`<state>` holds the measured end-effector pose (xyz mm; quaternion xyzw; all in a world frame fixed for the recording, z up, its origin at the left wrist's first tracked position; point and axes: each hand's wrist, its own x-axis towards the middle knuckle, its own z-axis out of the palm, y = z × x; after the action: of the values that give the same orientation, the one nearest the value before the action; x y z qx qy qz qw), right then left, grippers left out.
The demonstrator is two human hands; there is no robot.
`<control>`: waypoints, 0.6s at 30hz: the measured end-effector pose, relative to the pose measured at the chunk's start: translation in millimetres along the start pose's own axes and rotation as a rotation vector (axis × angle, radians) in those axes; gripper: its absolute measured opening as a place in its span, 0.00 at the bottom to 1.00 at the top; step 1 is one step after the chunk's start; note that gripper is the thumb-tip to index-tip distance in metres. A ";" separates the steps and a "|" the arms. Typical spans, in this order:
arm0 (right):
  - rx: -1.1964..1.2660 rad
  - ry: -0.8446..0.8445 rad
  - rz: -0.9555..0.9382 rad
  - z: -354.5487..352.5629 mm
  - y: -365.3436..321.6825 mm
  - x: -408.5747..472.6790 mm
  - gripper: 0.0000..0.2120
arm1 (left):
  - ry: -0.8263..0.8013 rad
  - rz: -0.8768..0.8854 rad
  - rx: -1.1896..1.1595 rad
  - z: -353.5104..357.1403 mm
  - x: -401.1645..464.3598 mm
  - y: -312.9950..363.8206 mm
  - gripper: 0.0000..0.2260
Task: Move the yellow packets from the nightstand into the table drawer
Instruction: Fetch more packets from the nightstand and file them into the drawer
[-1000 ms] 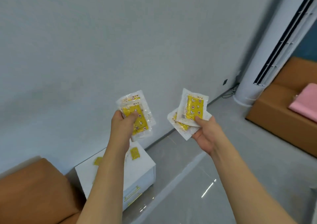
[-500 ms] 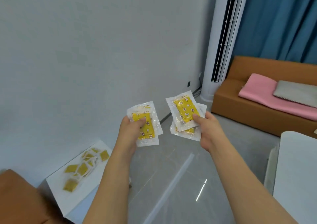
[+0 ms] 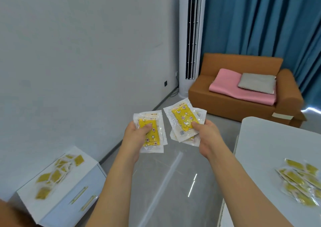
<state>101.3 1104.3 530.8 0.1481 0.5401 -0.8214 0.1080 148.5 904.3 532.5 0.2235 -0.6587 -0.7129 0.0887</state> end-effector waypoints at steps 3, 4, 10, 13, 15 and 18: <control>0.011 0.016 -0.026 -54.9 -22.1 -12.9 0.11 | -0.010 0.023 -0.016 42.9 -31.7 0.5 0.10; 0.011 0.021 -0.029 -74.9 -29.0 -17.6 0.11 | -0.003 0.027 -0.038 57.7 -44.2 -0.2 0.09; -0.021 0.028 -0.050 -186.7 -66.5 -38.6 0.12 | 0.017 -0.060 -0.212 145.9 -117.1 -23.9 0.09; -0.035 0.017 -0.022 -220.9 -71.7 -46.4 0.13 | 0.043 -0.115 -0.242 172.0 -138.8 -41.2 0.10; -0.035 0.025 -0.007 -238.3 -72.4 -47.8 0.13 | 0.043 -0.134 -0.237 186.2 -148.2 -48.6 0.11; -0.023 0.067 0.024 -267.0 -74.0 -52.5 0.13 | 0.042 -0.144 -0.217 211.4 -163.3 -57.5 0.12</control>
<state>159.0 1379.7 513.5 0.1805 0.5511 -0.8083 0.1014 210.5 1169.9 516.0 0.2743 -0.5581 -0.7796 0.0747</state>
